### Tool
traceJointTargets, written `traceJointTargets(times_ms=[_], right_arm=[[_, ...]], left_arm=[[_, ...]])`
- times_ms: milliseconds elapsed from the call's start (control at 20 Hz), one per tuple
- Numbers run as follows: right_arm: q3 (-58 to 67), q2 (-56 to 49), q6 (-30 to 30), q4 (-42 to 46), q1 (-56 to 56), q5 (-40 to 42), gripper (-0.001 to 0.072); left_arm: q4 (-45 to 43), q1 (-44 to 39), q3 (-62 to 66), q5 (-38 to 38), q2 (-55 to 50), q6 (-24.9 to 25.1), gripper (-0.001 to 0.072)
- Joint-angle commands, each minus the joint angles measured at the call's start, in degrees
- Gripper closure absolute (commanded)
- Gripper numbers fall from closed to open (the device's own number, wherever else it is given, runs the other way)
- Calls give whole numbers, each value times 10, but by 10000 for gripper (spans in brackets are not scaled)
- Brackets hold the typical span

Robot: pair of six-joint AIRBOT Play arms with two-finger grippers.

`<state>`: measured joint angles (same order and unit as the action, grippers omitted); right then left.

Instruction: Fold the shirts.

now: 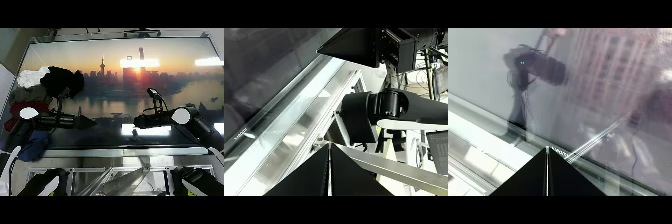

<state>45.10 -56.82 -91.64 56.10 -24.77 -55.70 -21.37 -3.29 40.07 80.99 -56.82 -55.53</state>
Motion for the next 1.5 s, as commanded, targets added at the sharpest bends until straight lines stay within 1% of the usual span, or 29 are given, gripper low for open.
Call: traceJointTargets(times_ms=[0, 700, 800, 950, 1000, 1050, 1100, 1150, 1200, 1250, 1300, 1350, 1450], right_arm=[[-1, -1, 0, -1, -1, 1, 684], [-1, -7, 0, 0, -1, 0, 684], [-1, -7, 0, -1, -1, 0, 684], [-1, -10, 0, -9, -1, 23, 684], [-1, -10, 0, -9, 1, 36, 684], [-1, -10, 0, -8, 2, 54, 683], [-1, -10, 0, -7, 9, 71, 683], [-1, -10, 0, -4, 20, 81, 680], [-1, -10, 0, 3, 34, 86, 669], [-1, -10, 0, 14, 53, 85, 515], [-1, -10, 0, 25, 74, 83, 263], [-1, -10, 0, 35, 93, 84, 185], [-1, -11, 0, 45, 132, 84, 187]], left_arm=[[1, 0, -2, 0, 0, 0, 694], [2, 0, -12, -2, -1, 0, 694], [32, -2, -12, -62, -1, 1, 694], [33, 11, -12, -138, -1, 1, 697], [33, 25, -12, -175, -1, 1, 698], [27, 48, -9, -235, -1, 3, 697], [-7, 81, 8, -294, -7, 7, 696], [-55, 117, 35, -329, -21, 7, 684], [-109, 158, 73, -343, -45, 7, 473], [-151, 191, 111, -351, -71, 13, 193], [-183, 219, 150, -352, -104, 15, -13], [-205, 241, 191, -349, -144, 16, -4], [-210, 261, 261, -349, -227, 23, -5]])
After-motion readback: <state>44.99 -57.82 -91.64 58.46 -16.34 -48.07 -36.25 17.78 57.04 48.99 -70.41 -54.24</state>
